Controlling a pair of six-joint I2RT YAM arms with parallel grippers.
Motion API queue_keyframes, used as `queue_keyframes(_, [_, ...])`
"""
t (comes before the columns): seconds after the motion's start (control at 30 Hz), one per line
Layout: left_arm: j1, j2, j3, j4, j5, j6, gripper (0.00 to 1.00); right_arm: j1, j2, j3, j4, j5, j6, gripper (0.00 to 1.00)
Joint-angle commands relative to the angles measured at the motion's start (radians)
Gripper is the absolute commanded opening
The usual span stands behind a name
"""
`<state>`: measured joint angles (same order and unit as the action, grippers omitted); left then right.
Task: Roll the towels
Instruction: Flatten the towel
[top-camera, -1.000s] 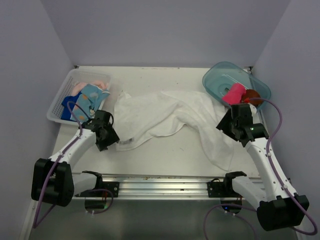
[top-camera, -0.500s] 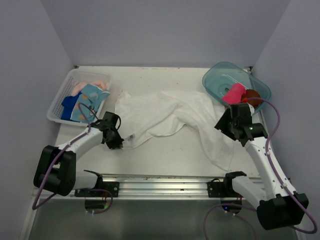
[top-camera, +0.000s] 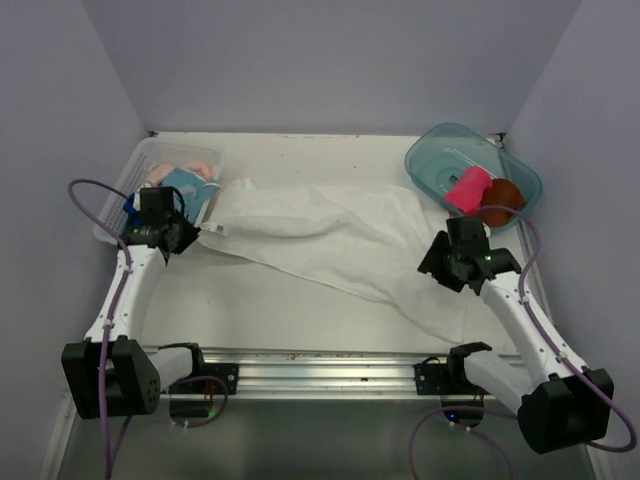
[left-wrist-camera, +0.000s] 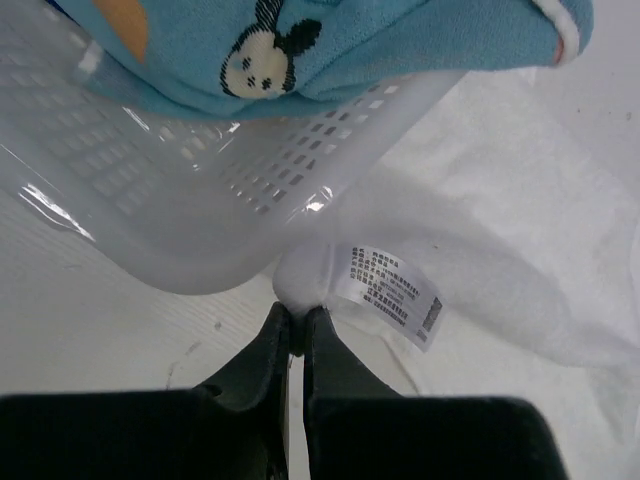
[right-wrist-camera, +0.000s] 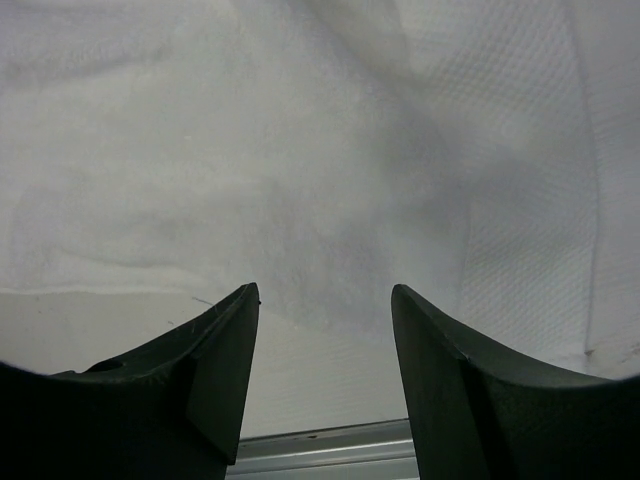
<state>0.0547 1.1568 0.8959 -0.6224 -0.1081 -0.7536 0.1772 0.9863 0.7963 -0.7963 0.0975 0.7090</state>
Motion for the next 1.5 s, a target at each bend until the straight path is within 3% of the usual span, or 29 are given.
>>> queue_keyframes(0.0, [0.055,0.007,0.046,-0.036,-0.007,0.066,0.0,0.063,0.031,-0.032,0.032,-0.009,0.044,0.59])
queue_keyframes(0.3, [0.23,0.003,0.129,-0.074,0.013,0.142,0.0,0.111,0.265,-0.072,0.14,0.11,0.05,0.6])
queue_keyframes(0.53, [0.234,-0.006,0.133,-0.063,0.056,0.125,0.0,0.113,0.507,-0.037,0.259,0.111,0.023,0.6])
queue_keyframes(0.77, [0.232,-0.025,0.164,-0.083,0.064,0.114,0.0,0.123,0.805,0.2,0.321,0.074,-0.009,0.6])
queue_keyframes(0.87, [0.232,-0.02,0.173,-0.085,0.068,0.115,0.0,0.13,0.886,0.347,0.238,0.079,-0.043,0.57])
queue_keyframes(0.93, [0.232,-0.016,0.175,-0.083,0.073,0.114,0.0,0.136,0.836,0.36,0.223,0.103,-0.055,0.57])
queue_keyframes(1.1, [0.232,-0.006,0.173,-0.079,0.097,0.115,0.0,0.105,0.469,0.255,0.209,0.16,-0.04,0.65])
queue_keyframes(1.27, [0.232,-0.009,0.175,-0.079,0.094,0.114,0.0,-0.017,0.255,0.069,0.14,0.125,-0.014,0.65])
queue_keyframes(1.4, [0.234,-0.005,0.17,-0.076,0.1,0.115,0.0,-0.053,0.112,-0.055,0.046,0.11,0.076,0.64])
queue_keyframes(1.47, [0.232,-0.003,0.167,-0.073,0.104,0.115,0.0,-0.058,0.023,-0.126,-0.003,0.11,0.202,0.64])
